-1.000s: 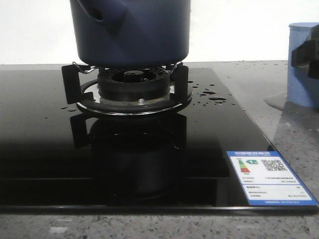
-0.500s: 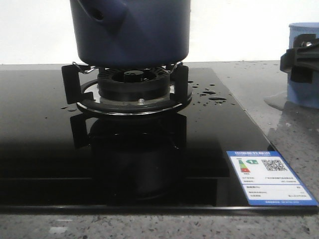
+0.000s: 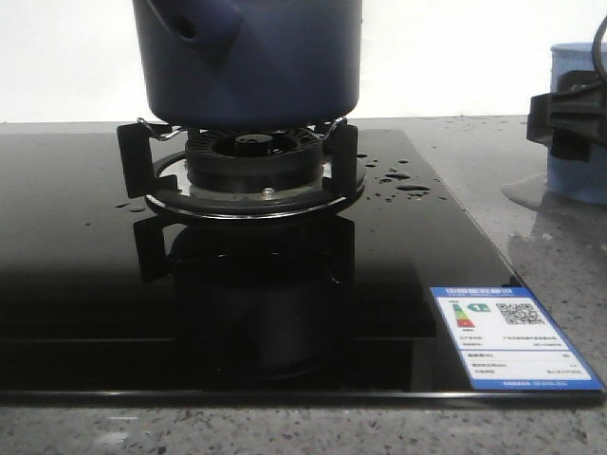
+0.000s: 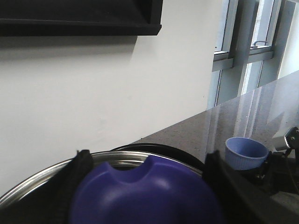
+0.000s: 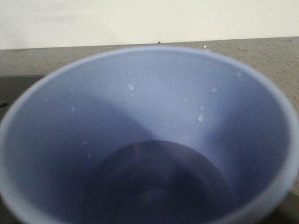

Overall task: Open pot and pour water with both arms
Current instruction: 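Lift the cup with the right gripper and carry it over the pot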

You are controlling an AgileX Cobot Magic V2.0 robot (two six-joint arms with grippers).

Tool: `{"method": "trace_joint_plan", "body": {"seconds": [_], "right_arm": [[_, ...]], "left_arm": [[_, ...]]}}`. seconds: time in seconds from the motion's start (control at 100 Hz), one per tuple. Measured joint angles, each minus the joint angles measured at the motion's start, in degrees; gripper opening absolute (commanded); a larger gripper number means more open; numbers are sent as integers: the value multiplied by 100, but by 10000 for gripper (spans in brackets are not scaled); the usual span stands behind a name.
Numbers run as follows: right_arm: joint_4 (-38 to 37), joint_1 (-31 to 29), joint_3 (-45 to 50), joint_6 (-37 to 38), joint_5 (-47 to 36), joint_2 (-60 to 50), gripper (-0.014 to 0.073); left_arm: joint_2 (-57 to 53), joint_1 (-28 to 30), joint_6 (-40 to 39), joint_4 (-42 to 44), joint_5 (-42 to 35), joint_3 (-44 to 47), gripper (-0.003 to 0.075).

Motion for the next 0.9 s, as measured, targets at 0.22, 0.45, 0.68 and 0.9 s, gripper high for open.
{"method": "trace_joint_plan", "body": {"seconds": [0.22, 0.45, 0.68, 0.9], "right_arm": [[-226, -2, 0, 33, 147, -93, 317], [-1149, -2, -172, 43, 616, -928, 317], [-1903, 153, -1339, 43, 1716, -1366, 317], [-2831, 899, -2741, 53, 2625, -1133, 317]], "left_arm": [[0, 0, 2, 0, 0, 0, 243], [0, 0, 12, -185, 0, 0, 243], [0, 0, 25, -308, 0, 0, 243], [0, 0, 25, -312, 0, 0, 243]]}}
